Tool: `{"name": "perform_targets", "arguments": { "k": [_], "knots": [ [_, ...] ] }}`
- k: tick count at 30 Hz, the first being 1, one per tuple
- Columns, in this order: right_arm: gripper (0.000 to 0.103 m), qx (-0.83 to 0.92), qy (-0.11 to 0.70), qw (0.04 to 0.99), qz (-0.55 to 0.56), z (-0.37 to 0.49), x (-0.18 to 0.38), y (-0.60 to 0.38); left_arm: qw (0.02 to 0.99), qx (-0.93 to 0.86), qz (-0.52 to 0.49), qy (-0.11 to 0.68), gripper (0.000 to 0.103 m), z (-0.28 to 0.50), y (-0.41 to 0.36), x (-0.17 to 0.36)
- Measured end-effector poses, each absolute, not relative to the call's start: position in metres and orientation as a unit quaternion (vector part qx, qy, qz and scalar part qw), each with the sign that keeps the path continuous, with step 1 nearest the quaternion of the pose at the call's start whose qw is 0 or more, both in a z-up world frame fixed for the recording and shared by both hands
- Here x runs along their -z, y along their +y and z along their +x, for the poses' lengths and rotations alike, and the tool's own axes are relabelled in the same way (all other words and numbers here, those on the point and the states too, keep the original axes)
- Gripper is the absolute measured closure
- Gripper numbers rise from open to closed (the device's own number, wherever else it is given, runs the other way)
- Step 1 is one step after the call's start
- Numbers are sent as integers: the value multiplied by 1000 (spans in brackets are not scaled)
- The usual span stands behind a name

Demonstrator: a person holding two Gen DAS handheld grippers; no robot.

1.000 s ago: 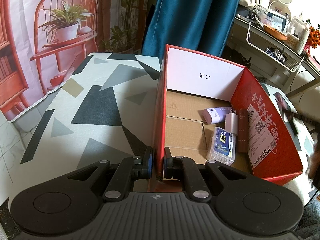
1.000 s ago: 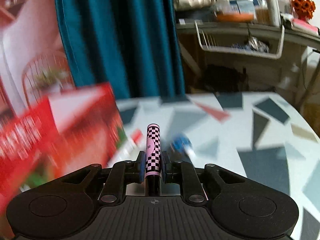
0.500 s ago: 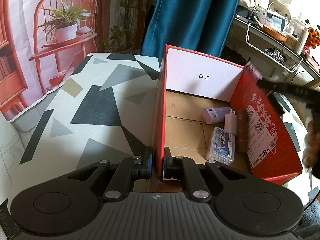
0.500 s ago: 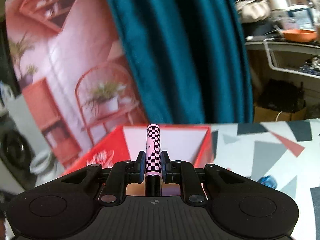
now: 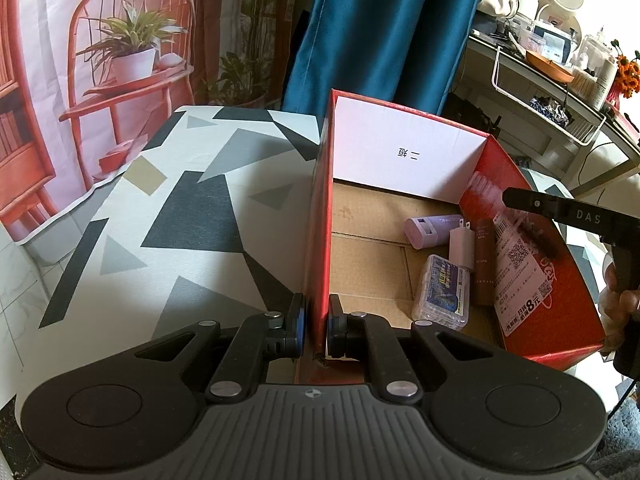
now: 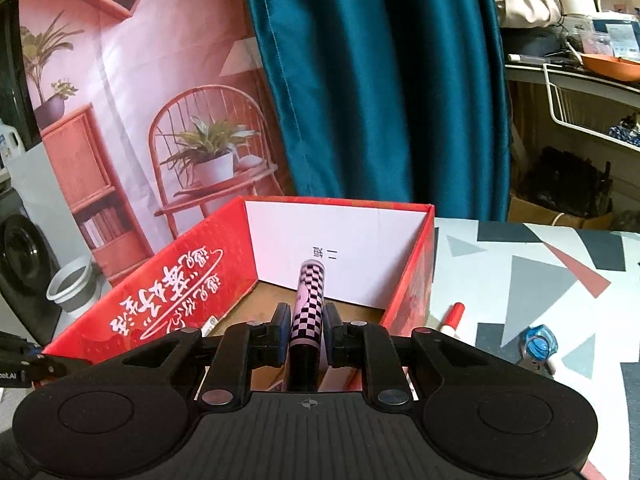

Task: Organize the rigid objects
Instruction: 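Carry the pink checkered marker into the red shoebox and release it, then return the right tool to the table and approach the gold card case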

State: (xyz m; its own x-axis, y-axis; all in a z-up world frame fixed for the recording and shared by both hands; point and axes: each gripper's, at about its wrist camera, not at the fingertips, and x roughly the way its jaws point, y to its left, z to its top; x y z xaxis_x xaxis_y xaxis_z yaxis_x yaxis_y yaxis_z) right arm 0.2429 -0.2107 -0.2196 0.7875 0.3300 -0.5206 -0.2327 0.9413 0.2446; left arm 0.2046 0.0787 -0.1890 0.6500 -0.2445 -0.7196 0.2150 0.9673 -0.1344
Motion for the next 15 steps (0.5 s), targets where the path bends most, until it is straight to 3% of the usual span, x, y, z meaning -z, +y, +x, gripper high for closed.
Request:
{"name": "perform_targets", "arguments": {
  "k": [10,12,15],
  "knots": [
    [80,-119,239,962,65,228,211,-227,908,126,-16,399,92,204,79,189],
    [75,-106,222,967,59,223,208,-235,908,125,-16,399,92,204,79,189],
    [55,-87,196,975,58,214,208,-254,908,126,-16,399,91,204,79,189]
  ]
}}
